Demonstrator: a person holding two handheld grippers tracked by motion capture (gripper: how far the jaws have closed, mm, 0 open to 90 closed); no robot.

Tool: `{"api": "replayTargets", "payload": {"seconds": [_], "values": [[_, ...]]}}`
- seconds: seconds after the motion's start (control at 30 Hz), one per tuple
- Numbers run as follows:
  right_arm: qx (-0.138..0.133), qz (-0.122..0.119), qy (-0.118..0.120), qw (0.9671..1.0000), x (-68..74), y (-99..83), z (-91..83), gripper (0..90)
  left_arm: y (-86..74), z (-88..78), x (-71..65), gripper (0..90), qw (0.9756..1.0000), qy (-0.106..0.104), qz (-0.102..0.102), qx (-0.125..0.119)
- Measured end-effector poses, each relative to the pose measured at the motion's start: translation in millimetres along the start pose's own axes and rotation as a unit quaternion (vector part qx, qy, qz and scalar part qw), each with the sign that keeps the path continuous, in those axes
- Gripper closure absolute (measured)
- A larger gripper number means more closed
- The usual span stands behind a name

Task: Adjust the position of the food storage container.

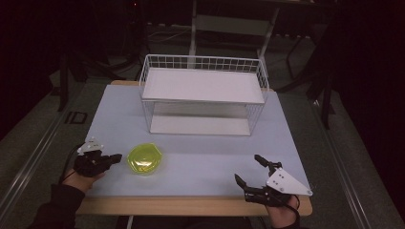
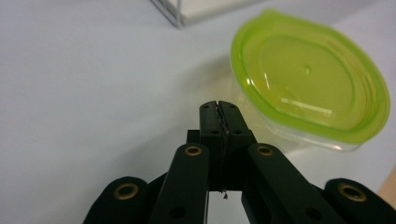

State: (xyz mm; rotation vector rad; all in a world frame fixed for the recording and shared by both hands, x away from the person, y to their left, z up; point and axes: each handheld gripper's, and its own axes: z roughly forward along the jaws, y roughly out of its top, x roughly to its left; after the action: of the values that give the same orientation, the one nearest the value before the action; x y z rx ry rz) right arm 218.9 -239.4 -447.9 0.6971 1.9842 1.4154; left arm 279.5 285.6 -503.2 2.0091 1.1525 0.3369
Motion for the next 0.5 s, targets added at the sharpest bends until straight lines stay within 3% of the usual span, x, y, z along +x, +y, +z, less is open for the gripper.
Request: {"api": "replayTargets", "payload": {"seconds": [0.17, 0.23, 0.5], "values": [[0.002, 0.004, 0.002, 1.0000, -1.0, -0.5, 0.2, 14.2, 1.1, 10.2, -0.7, 90.0, 0.9998, -0.009, 0.002, 0.016], [0.002, 0.003, 0.002, 1.0000, -1.1, -0.4, -0.4, 14.2, 1.8, 16.2, -1.4, 90.0, 0.9995, -0.023, -0.003, 0.022], [0.001, 0.008, 0.000, 1.0000, -2.9, -1.3, -1.2, 14.2, 6.8, 32.8, -13.6, 89.9, 0.9981, -0.046, 0.006, 0.042]]}}
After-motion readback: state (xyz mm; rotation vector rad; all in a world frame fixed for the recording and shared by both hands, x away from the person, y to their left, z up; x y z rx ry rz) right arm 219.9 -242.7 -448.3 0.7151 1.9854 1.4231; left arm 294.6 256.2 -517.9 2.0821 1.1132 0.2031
